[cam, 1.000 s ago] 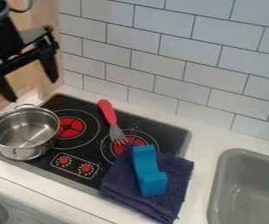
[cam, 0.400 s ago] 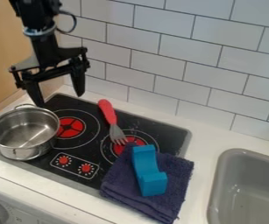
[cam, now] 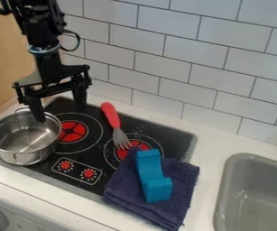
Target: Move the silver pot to the upper right of the stove
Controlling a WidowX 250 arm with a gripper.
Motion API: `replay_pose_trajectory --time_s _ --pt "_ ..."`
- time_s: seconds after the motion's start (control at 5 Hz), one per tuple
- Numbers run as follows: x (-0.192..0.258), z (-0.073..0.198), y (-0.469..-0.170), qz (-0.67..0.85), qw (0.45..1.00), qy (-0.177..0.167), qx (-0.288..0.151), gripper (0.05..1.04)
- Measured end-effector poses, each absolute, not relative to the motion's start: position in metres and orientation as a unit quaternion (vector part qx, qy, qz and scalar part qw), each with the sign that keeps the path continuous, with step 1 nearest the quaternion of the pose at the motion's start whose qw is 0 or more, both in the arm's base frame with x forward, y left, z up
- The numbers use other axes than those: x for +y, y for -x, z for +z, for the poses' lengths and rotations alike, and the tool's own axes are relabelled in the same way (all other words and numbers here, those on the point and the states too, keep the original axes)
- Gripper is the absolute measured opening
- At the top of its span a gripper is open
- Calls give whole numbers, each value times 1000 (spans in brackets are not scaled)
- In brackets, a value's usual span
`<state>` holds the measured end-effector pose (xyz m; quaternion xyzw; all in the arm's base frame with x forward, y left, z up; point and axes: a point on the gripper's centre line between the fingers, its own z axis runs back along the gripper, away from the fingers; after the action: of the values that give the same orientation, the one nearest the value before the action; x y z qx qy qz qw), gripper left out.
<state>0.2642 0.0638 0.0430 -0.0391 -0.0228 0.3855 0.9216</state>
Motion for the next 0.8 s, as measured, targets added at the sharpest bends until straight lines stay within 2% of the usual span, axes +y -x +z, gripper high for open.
replay_pose_trajectory --time_s 0.4,0.6,0.8 --pt "63 26 -262 383 923 38 0 999" --pt "63 17 -262 382 923 36 9 942" --pt "65 17 -265 388 921 34 -2 631"
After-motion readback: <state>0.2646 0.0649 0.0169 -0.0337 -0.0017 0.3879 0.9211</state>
